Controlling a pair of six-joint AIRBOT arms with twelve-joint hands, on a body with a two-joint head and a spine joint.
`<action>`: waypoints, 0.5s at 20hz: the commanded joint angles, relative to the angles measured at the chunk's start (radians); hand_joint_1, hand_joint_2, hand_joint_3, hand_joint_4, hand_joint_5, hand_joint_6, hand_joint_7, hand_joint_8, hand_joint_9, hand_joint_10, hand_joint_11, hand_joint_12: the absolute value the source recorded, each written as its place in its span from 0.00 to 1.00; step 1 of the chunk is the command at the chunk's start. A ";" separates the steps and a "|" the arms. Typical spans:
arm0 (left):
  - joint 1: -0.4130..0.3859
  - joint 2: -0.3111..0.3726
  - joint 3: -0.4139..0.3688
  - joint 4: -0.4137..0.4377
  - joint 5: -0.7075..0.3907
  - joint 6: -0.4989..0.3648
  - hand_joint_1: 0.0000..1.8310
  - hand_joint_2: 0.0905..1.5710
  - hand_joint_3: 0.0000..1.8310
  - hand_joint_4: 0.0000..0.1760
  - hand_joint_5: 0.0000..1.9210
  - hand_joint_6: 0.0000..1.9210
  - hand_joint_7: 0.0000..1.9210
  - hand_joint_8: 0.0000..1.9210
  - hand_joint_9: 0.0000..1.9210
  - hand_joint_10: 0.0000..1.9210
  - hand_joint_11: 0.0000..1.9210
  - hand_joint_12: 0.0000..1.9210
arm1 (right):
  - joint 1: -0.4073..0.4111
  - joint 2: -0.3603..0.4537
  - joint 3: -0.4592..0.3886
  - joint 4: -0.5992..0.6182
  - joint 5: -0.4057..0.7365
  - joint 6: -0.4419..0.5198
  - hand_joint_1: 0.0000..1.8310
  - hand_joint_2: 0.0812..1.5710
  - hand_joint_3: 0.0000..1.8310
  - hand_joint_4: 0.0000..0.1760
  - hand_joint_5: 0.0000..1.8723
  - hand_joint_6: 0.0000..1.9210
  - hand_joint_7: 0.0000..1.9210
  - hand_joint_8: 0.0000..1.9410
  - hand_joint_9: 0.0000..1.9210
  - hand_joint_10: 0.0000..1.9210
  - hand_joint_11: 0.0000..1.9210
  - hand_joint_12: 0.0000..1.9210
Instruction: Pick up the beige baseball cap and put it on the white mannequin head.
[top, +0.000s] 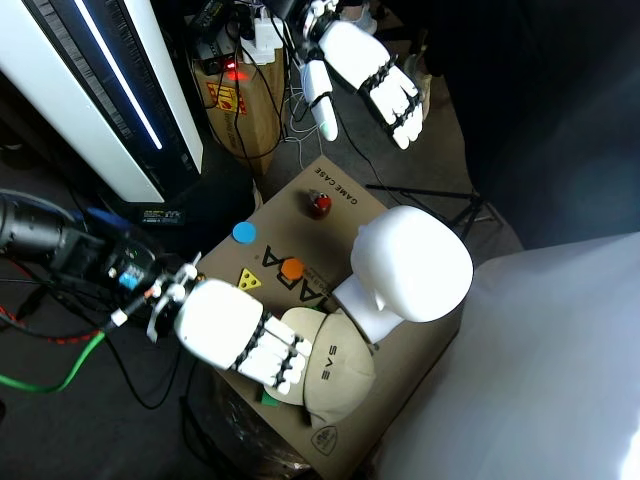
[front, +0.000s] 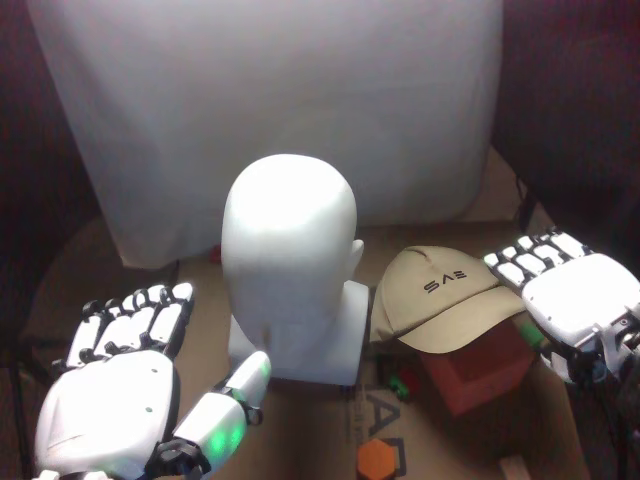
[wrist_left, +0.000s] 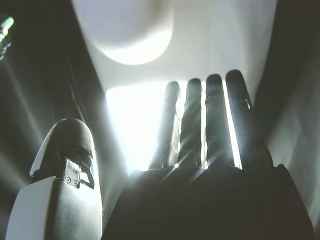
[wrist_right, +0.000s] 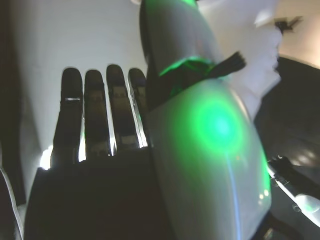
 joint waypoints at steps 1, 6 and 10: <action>-0.003 -0.007 0.011 0.073 -0.100 -0.018 0.00 0.71 0.00 0.00 0.12 0.00 0.10 0.00 0.10 0.00 0.00 0.34 | 0.000 -0.007 0.010 -0.043 0.105 0.003 0.69 0.65 0.01 0.00 0.10 0.00 0.11 0.00 0.08 0.00 0.00 0.29; 0.030 -0.047 0.113 0.126 -0.060 -0.121 0.00 0.71 0.00 0.00 0.12 0.00 0.10 0.00 0.10 0.00 0.00 0.33 | -0.018 -0.060 0.108 -0.050 0.090 0.015 0.70 0.66 0.01 0.00 0.11 0.00 0.12 0.00 0.09 0.00 0.00 0.29; 0.022 -0.050 0.140 0.087 -0.037 -0.061 0.00 0.71 0.00 0.00 0.12 0.00 0.10 0.00 0.10 0.00 0.00 0.33 | -0.012 -0.098 0.174 -0.051 0.081 0.047 0.71 0.66 0.01 0.00 0.11 0.00 0.13 0.00 0.09 0.00 0.00 0.31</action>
